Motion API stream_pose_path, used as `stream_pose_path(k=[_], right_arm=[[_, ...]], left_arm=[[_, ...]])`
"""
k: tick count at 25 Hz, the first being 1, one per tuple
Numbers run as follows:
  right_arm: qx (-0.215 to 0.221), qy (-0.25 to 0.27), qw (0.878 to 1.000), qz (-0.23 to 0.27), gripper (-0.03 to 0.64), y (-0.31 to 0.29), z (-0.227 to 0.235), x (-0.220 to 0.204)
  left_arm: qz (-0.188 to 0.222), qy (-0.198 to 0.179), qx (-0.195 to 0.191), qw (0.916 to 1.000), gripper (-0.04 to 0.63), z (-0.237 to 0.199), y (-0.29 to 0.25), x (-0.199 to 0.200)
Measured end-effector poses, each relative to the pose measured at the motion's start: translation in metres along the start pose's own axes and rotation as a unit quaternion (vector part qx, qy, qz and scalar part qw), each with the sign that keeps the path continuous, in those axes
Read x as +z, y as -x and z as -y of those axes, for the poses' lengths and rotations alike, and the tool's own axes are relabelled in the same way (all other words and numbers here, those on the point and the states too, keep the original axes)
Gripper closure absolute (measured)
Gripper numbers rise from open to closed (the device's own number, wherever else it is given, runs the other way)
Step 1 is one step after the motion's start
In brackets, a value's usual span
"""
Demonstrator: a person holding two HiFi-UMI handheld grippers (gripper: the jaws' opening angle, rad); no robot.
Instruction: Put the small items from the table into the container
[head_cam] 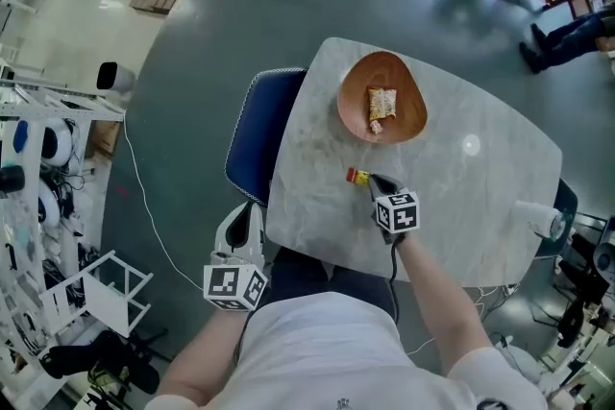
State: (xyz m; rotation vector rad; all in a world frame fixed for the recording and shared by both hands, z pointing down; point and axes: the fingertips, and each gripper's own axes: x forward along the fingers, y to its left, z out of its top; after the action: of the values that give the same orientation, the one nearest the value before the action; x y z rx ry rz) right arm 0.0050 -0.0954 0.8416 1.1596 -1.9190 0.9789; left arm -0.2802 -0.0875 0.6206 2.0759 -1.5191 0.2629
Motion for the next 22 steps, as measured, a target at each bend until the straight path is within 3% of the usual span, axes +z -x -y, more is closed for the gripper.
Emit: stream_pose_path(k=[5, 10, 17, 22], right_arm=[[0.0, 0.003, 0.997, 0.078, 0.589, 0.055, -0.026, 0.042], [-0.025, 0.003, 0.985, 0.169, 0.589, 0.131, -0.043, 0.085], [-0.073, -0.02, 0.962, 0.262, 0.589, 0.231, -0.018, 0.104], [-0.094, -0.038, 0.954, 0.282, 0.589, 0.277, -0.024, 0.095]], left_arm=[[0.017, -0.011, -0.024, 0.9995, 0.591, 0.02, -0.005, 0.013], [0.041, -0.034, -0.079, 0.9955, 0.591, 0.065, -0.021, 0.035], [0.083, -0.071, -0.17, 0.9793, 0.591, 0.165, -0.057, 0.075], [0.097, -0.083, -0.213, 0.9687, 0.591, 0.214, -0.053, 0.098]])
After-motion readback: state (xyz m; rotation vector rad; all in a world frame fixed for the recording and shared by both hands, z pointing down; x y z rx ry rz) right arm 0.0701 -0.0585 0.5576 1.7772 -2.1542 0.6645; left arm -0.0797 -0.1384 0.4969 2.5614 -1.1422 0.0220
